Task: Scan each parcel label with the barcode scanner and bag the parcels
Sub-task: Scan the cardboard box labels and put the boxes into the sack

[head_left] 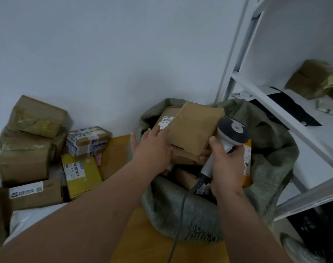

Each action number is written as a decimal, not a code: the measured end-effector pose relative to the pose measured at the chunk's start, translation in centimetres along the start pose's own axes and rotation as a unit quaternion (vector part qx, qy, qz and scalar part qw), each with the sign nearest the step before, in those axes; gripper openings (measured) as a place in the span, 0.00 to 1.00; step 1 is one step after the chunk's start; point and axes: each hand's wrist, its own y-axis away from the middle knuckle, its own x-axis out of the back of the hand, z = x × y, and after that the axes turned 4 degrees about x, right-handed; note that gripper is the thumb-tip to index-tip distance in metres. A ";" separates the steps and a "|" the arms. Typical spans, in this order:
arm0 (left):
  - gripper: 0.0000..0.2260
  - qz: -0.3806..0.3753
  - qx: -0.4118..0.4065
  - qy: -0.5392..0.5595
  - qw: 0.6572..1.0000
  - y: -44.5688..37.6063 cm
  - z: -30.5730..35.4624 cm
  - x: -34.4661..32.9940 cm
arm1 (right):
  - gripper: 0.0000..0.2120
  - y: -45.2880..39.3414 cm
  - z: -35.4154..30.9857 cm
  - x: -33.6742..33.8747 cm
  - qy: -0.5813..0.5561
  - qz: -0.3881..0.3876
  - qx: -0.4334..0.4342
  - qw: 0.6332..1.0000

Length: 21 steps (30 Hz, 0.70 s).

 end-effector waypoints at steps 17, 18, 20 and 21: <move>0.25 0.031 0.102 -0.019 0.994 12.5 -21.7 5.7 | 0.08 20.3 3.5 -12.7 0.139 -0.295 -0.041 0.944; 0.25 0.030 0.114 -0.017 0.993 13.8 -23.7 6.1 | 0.07 22.1 4.1 -13.7 0.143 -0.313 -0.044 0.938; 0.24 0.021 0.141 -0.014 0.990 16.4 -27.7 6.7 | 0.07 25.6 5.3 -15.7 0.150 -0.345 -0.052 0.925; 0.24 0.017 0.156 -0.016 0.987 17.7 -29.6 7.0 | 0.08 27.4 5.9 -16.7 0.155 -0.360 -0.058 0.918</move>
